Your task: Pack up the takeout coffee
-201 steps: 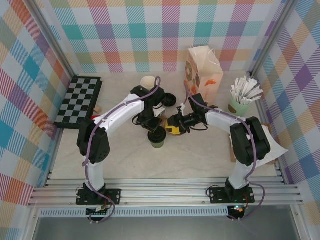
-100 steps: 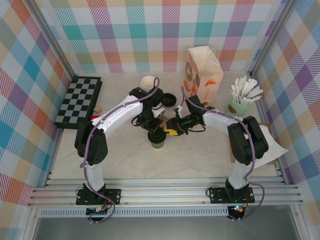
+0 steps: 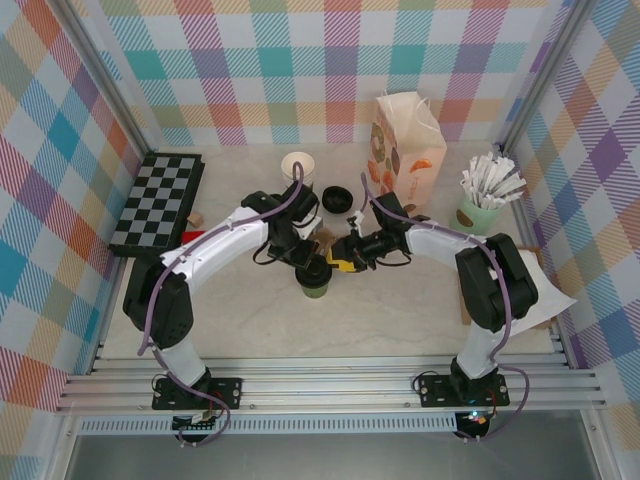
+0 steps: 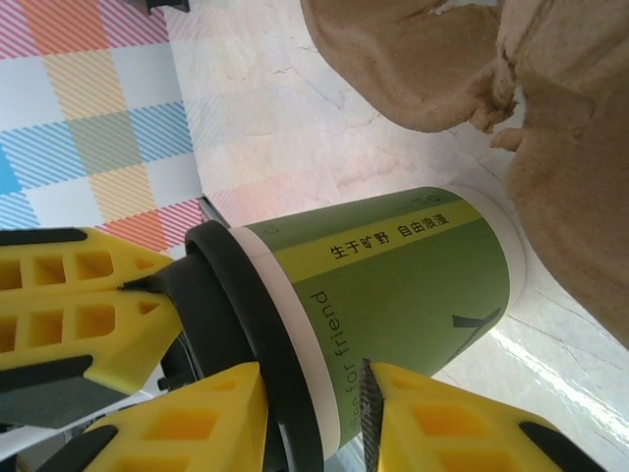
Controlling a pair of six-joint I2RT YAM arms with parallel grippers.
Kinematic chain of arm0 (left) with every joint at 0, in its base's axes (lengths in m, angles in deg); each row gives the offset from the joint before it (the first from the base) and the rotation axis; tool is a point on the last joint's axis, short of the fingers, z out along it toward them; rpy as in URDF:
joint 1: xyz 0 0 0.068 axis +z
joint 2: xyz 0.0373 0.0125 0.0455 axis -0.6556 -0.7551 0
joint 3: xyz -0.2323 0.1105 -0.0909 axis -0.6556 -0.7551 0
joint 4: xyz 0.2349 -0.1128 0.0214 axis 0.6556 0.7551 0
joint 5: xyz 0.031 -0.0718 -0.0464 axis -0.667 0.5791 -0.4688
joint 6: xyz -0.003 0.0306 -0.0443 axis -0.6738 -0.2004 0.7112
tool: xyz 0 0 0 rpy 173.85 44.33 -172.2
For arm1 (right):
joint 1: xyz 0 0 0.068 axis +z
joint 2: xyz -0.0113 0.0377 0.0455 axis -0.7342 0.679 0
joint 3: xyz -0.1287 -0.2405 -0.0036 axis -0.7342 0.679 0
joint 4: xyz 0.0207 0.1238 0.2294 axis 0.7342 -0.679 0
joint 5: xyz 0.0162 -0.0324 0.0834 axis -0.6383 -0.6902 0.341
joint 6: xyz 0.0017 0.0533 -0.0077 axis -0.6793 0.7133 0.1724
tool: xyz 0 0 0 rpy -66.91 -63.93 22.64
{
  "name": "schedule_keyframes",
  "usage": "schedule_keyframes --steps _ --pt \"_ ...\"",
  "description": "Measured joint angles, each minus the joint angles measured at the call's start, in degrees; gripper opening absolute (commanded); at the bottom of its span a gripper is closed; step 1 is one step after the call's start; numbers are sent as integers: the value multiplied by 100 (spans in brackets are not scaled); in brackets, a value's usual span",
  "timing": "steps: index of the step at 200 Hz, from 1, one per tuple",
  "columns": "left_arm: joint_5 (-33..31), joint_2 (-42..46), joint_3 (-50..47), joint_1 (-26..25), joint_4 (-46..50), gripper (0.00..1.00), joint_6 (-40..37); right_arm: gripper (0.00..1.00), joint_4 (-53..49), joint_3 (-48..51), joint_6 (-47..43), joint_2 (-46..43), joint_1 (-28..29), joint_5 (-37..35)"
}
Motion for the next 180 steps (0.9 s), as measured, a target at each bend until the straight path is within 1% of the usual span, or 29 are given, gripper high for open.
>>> schedule_keyframes --steps 34,59,119,180 --pt "13 -85 188 -37 129 0 -208 36 -564 -691 90 35 -13 -216" --pt "48 -201 345 -59 258 0 -345 37 -660 -1080 28 151 -13 -256" --pt "74 -249 396 -61 297 0 -424 38 -872 -1058 -142 704 31 -157" --pt "98 -247 376 -70 319 0 -402 40 -470 -800 -83 710 24 42"
